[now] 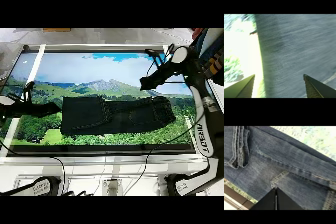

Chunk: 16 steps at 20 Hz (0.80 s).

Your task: Fold the clothes and pants, and hang the long-sleeved shirts on hangers.

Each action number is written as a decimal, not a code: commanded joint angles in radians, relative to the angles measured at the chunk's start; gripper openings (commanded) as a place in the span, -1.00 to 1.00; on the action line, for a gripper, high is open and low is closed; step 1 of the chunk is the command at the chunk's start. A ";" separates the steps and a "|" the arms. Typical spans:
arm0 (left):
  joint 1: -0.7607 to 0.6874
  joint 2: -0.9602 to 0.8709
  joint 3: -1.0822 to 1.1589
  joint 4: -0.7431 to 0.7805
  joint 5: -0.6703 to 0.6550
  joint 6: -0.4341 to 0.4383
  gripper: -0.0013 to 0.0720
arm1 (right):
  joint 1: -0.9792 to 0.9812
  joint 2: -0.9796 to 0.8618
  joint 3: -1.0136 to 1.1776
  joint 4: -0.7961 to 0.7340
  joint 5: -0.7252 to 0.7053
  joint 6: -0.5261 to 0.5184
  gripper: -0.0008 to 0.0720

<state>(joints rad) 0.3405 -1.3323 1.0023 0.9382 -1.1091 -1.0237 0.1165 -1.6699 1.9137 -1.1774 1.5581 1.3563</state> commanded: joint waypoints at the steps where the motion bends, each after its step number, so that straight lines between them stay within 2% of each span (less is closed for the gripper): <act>1: 0.040 -0.105 -0.011 0.031 -0.009 0.042 0.87 | -0.069 0.113 -0.041 -0.005 0.021 -0.039 -0.91; 3: 0.040 -0.169 -0.011 0.021 0.008 0.053 0.87 | -0.128 0.202 -0.101 -0.004 0.019 -0.072 -0.91; 5: 0.034 -0.220 -0.011 -0.068 0.005 0.137 0.84 | -0.187 0.283 -0.180 0.003 0.004 -0.106 -0.91; 6: 0.027 -0.237 -0.011 -0.128 0.006 0.169 0.65 | -0.215 0.320 -0.227 0.014 -0.009 -0.133 -0.91; 8: -0.002 -0.257 -0.011 -0.206 0.019 0.216 0.63 | -0.256 0.370 -0.315 0.047 -0.010 -0.184 -0.91; 10: -0.047 -0.264 -0.011 -0.207 0.047 0.229 0.58 | -0.275 0.396 -0.410 0.075 -0.009 -0.225 -0.91; 11: -0.072 -0.264 -0.011 -0.207 0.052 0.229 0.40 | -0.274 0.398 -0.452 0.084 -0.008 -0.243 -0.91; 13: -0.117 -0.261 -0.011 -0.207 0.048 0.228 -0.50 | -0.267 0.397 -0.535 0.127 -0.058 -0.273 -0.91; 14: -0.135 -0.254 -0.007 -0.206 0.035 0.229 -0.77 | -0.262 0.395 -0.573 0.154 -0.108 -0.270 -0.91; 15: -0.145 -0.245 0.008 -0.206 0.004 0.229 -0.89 | -0.253 0.395 -0.608 0.189 -0.161 -0.270 -0.91; 16: -0.150 -0.230 0.030 -0.205 -0.034 0.229 -0.89 | -0.235 0.395 -0.640 0.234 -0.219 -0.270 -0.91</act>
<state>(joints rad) 0.2272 -1.5784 1.0061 0.7475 -1.0878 -0.8062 -0.1356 -1.2839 1.3766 -1.0462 1.4681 1.1118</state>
